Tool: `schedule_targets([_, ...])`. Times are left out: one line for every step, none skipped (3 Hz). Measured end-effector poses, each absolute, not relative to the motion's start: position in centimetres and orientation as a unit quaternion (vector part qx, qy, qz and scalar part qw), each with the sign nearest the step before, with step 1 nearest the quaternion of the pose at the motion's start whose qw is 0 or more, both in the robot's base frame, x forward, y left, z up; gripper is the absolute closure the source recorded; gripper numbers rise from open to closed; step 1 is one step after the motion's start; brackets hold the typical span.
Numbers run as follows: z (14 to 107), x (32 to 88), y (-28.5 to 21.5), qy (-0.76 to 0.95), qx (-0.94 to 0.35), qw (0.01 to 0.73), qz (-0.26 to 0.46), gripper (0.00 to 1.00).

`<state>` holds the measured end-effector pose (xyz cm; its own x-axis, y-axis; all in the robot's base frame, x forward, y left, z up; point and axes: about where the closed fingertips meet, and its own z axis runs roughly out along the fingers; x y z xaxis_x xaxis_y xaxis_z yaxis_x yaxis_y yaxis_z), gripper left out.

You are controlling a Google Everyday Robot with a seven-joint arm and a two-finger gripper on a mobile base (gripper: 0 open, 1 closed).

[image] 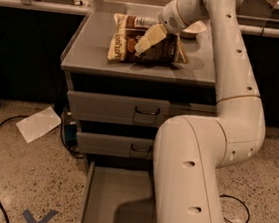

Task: Pick brown chip bag from bottom drawer and place on counter

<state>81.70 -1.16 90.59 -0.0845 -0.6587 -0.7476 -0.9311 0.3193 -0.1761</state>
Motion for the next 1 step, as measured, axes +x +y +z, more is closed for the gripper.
schedule_targets([90.59,81.70,-1.16,0.715,-0.556,0.386,0.177,0.00])
